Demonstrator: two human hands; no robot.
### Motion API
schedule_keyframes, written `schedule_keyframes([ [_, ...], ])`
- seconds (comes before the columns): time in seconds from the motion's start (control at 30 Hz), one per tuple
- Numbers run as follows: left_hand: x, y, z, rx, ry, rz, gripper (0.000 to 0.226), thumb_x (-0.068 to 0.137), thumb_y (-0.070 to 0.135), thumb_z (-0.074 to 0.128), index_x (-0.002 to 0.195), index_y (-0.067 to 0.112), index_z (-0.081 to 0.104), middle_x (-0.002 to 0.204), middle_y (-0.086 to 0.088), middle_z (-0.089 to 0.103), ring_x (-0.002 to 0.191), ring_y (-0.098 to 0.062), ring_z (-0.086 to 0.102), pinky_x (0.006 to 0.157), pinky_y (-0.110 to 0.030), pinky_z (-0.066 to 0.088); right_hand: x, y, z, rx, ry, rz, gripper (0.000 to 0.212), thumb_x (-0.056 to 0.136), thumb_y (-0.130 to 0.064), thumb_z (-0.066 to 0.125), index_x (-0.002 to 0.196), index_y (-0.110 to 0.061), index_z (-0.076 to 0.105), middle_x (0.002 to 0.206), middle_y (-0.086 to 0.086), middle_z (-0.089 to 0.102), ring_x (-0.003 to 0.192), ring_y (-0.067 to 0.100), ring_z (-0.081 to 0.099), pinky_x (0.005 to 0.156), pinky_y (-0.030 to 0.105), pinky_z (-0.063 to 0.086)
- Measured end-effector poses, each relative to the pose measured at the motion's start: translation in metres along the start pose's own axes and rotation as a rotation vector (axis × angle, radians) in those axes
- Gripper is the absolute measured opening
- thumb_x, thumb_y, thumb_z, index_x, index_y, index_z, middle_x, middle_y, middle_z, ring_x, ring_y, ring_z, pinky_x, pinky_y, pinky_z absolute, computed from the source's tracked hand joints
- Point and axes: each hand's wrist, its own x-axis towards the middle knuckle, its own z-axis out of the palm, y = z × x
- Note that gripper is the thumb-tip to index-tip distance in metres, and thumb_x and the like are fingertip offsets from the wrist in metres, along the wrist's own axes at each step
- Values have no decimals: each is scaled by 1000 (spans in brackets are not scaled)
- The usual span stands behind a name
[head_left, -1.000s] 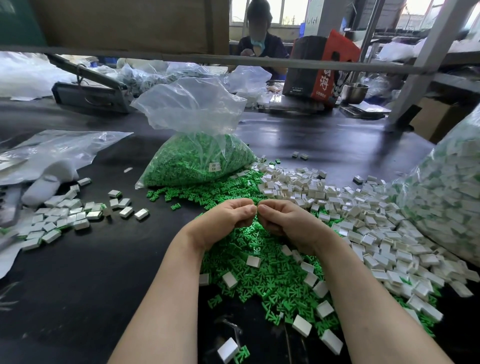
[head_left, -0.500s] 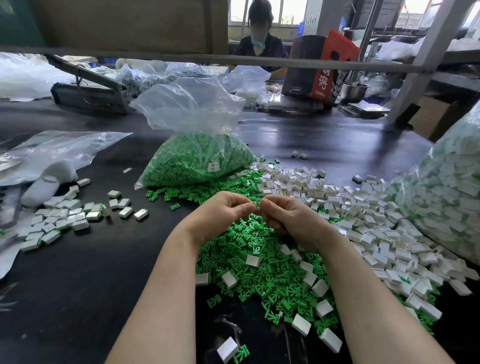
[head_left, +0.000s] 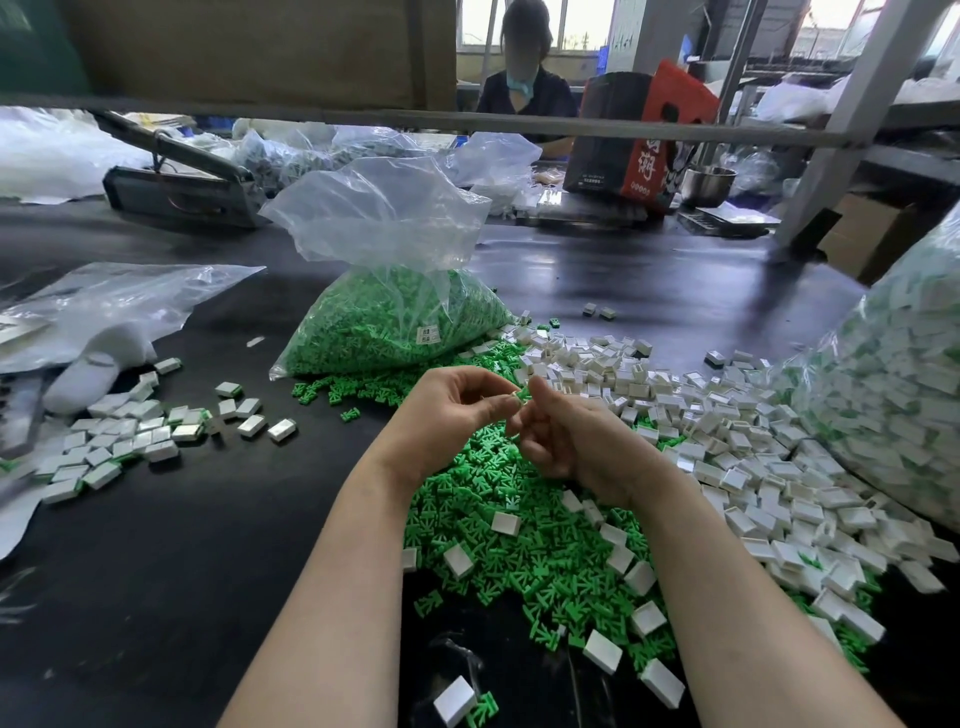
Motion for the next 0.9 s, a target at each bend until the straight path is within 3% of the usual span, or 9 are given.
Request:
schedule_keyframes([
  [0.13, 2, 2, 7, -17, 10, -4, 8, 86, 10, 71, 87, 17, 69, 73, 9, 69, 66, 2, 62, 65, -14, 49, 2, 1, 2, 105, -64, -2, 47, 91, -56, 43, 82, -19, 70, 70, 6, 58, 60, 14, 46, 47, 20, 33],
  [0.23, 2, 3, 7, -9, 14, -7, 8, 87, 10, 70, 88, 17, 69, 77, 6, 71, 70, 1, 64, 69, -16, 52, 4, 2, 3, 149, -61, -19, 45, 92, -51, 42, 78, -21, 71, 71, 7, 58, 62, 15, 46, 51, 23, 31],
  [0.33, 1, 4, 7, 9, 21, -14, 6, 88, 10, 69, 89, 17, 69, 81, 2, 71, 74, -2, 66, 75, -20, 55, 4, 4, 4, 172, -55, -28, 44, 92, -50, 45, 86, -14, 69, 72, 6, 58, 63, 14, 48, 51, 21, 32],
  [0.43, 0, 5, 7, 19, 20, -9, 8, 88, 9, 68, 88, 17, 69, 79, 3, 71, 72, -2, 65, 71, -17, 53, 3, 7, 4, 204, -39, -45, 43, 92, -47, 43, 94, -7, 61, 70, 3, 58, 59, 10, 49, 50, 19, 33],
  [0.67, 0, 9, 7, 143, 22, 49, 8, 87, 10, 70, 86, 18, 70, 90, 2, 63, 83, -5, 61, 80, -16, 49, 3, 10, 5, 228, -19, -50, 37, 92, -42, 46, 88, -9, 61, 69, 2, 55, 60, 11, 45, 54, 24, 28],
  [0.9, 1, 8, 7, 198, 18, 49, 5, 87, 9, 70, 90, 13, 71, 96, -8, 63, 93, -21, 63, 90, -30, 51, 4, 12, 6, 211, 5, -38, 35, 92, -40, 46, 88, -8, 59, 68, -1, 58, 58, 11, 45, 58, 28, 24],
])
